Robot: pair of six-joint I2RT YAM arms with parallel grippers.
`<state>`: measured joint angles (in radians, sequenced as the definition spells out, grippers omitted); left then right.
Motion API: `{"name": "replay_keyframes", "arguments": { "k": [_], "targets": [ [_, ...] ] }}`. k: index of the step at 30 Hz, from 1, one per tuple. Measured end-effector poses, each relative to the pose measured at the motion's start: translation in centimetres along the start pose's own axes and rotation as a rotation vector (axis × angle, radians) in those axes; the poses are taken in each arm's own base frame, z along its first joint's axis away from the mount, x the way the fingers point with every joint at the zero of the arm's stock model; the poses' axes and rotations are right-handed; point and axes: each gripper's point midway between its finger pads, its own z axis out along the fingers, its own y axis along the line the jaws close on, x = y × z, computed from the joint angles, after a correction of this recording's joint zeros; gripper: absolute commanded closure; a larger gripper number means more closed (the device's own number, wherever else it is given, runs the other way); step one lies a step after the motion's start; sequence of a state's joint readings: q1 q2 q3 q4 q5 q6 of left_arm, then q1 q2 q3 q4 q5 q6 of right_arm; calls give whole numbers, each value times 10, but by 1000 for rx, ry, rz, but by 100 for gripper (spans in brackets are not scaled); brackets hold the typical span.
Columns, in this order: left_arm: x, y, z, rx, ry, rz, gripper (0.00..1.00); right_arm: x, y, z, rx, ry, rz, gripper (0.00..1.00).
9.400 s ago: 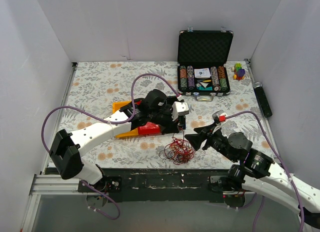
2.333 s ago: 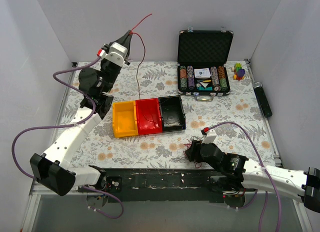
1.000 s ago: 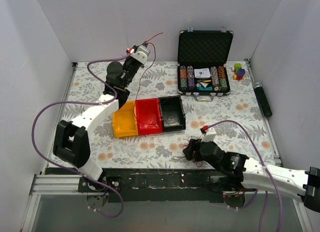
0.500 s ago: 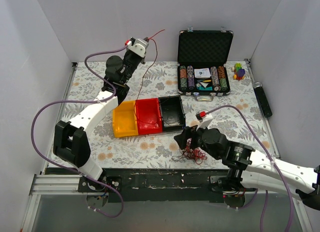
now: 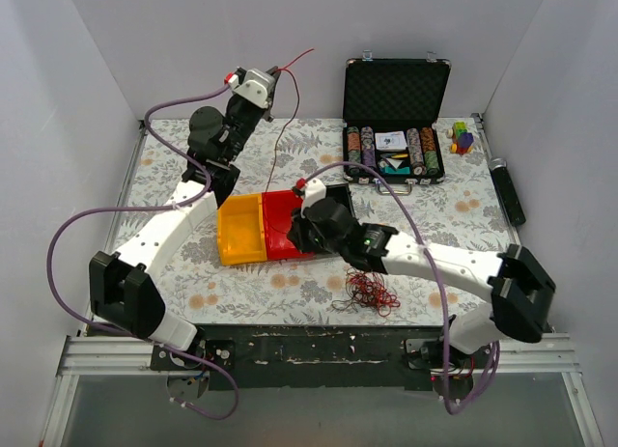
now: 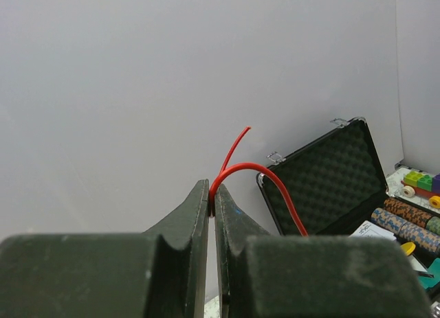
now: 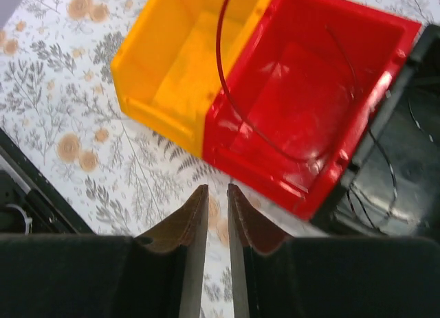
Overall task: Untangle the cables
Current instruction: Place the cable in the bin.
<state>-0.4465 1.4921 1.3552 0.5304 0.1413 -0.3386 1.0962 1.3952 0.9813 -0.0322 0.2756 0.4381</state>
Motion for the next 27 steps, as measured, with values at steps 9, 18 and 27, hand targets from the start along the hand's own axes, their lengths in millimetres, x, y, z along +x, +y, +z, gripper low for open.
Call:
{"name": "replay_keyframes", "arguments": {
  "k": [9, 18, 27],
  "targets": [
    [2, -2, -6, 4, 12, -1, 100, 7, 15, 54, -70, 99, -14, 78],
    [7, -4, -8, 7, 21, -3, 100, -4, 27, 60, -161, 72, 39, 28],
    [7, -4, -8, 7, 21, -10, 100, -24, 31, 86, -146, 20, 49, 29]
  ]
}}
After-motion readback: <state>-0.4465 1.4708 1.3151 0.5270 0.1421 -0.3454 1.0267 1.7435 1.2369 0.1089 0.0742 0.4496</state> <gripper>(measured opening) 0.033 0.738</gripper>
